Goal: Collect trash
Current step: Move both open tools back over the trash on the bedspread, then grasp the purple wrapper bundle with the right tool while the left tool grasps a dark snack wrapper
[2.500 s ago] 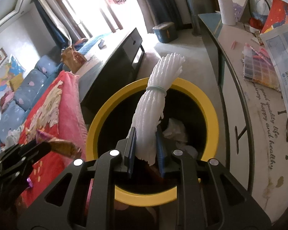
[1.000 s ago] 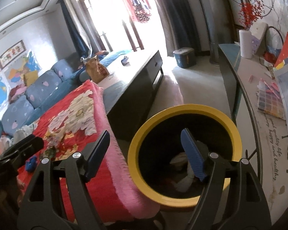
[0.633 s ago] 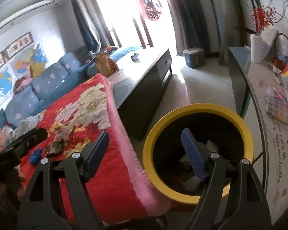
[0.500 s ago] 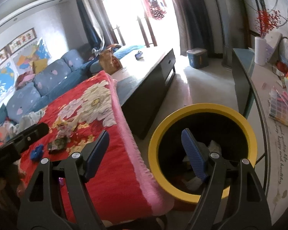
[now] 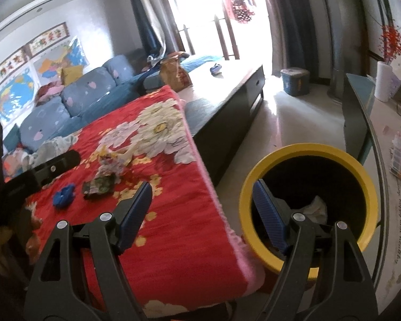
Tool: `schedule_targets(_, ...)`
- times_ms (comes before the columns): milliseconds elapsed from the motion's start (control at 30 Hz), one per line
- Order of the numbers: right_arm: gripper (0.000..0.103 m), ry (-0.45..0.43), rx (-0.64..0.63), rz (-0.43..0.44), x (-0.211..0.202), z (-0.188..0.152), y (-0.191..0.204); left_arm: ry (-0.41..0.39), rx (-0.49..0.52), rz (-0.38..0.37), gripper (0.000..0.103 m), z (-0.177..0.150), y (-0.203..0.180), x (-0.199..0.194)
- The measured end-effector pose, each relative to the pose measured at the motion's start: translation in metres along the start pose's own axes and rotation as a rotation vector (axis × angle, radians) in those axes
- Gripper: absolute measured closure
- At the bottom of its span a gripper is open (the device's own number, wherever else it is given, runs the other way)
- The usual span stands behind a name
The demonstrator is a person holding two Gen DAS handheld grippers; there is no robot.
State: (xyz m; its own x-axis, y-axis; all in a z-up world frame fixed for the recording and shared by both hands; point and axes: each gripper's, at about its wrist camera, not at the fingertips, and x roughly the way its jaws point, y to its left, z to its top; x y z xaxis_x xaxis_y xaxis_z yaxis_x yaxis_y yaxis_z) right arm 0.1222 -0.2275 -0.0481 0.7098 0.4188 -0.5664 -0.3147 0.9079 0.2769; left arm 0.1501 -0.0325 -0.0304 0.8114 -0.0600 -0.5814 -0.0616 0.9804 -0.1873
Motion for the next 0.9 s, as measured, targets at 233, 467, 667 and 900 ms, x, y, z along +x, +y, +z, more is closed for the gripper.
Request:
schedule_targets(233, 0.034, 0.032, -0.058, 0.053, 0.005, -0.007, 0.032, -0.006, -0.058, 0.041, 0.008, 0.001, 0.031, -0.005)
schedule_targets(467, 0.034, 0.088, -0.112, 0.122, 0.015, -0.018, 0.065, -0.011, -0.108, 0.081, 0.008, 0.001, 0.059, -0.009)
schedule_targets(667, 0.034, 0.131, -0.151, 0.188, 0.020, -0.029, 0.091, 0.001, -0.139, 0.106, 0.008, -0.002, 0.080, -0.007)
schedule_targets(900, 0.034, 0.201, -0.178, 0.262, 0.035, -0.043, 0.115, 0.043, -0.166, 0.116, 0.010, -0.009, 0.104, 0.001)
